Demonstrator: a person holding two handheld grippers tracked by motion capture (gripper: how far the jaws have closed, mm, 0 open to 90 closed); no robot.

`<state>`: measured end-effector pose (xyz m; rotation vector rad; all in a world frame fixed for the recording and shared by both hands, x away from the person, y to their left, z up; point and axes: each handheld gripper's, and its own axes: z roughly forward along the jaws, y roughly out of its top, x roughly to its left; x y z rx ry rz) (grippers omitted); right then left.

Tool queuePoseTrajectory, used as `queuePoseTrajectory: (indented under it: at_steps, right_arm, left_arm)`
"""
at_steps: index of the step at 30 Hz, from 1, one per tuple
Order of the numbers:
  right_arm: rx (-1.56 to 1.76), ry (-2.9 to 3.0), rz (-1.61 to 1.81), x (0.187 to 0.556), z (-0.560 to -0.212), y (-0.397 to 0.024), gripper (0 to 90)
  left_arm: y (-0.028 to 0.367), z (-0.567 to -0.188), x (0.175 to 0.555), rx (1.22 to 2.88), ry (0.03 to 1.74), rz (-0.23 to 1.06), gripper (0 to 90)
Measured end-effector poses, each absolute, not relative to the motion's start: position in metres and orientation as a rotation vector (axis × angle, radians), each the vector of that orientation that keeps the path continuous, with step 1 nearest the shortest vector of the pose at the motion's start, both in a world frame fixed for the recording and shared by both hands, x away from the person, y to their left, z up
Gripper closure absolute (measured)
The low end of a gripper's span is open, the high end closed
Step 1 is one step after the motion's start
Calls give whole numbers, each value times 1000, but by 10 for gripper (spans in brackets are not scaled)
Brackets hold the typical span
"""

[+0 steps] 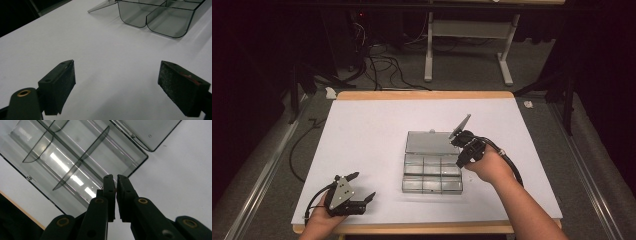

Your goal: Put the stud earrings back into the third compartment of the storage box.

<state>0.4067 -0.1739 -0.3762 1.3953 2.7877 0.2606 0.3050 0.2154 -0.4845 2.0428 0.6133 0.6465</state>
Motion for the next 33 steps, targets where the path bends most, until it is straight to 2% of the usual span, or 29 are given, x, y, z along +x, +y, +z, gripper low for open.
queuePoseTrajectory:
  at_steps: [11, 33]
  right_arm:
    - [1392, 2807, 235, 411, -383, -153, 867]
    - [1350, 2821, 182, 426, -421, -149, 865]
  left_arm:
    - [215, -485, 305, 2042, 612, 645, 151]
    - [216, -484, 305, 2042, 608, 646, 152]
